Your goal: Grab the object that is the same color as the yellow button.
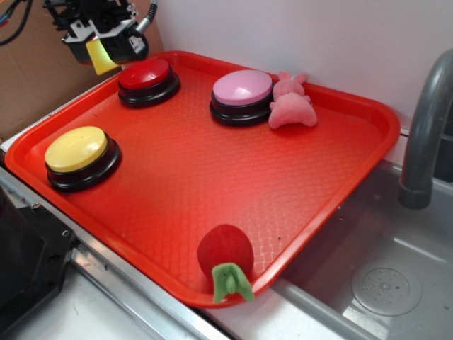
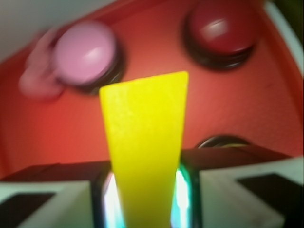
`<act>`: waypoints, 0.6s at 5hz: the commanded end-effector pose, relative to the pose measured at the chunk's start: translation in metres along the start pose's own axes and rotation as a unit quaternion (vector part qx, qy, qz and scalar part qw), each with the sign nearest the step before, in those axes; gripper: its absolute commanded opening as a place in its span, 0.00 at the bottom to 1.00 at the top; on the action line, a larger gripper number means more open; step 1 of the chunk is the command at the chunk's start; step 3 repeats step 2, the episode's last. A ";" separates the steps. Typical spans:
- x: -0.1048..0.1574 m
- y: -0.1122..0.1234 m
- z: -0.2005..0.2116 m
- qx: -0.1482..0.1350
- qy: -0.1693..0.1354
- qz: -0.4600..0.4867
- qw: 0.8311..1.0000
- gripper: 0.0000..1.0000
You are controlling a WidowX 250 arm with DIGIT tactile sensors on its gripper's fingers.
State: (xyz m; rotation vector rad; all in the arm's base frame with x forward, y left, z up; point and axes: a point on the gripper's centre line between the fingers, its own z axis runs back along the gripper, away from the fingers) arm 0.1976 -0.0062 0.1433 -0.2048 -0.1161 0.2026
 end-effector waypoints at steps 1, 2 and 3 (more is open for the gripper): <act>-0.019 -0.004 0.014 0.030 -0.011 -0.033 0.999 0.00; -0.018 0.004 0.025 0.031 -0.029 -0.026 0.999 0.00; -0.018 0.004 0.025 0.031 -0.029 -0.026 0.999 0.00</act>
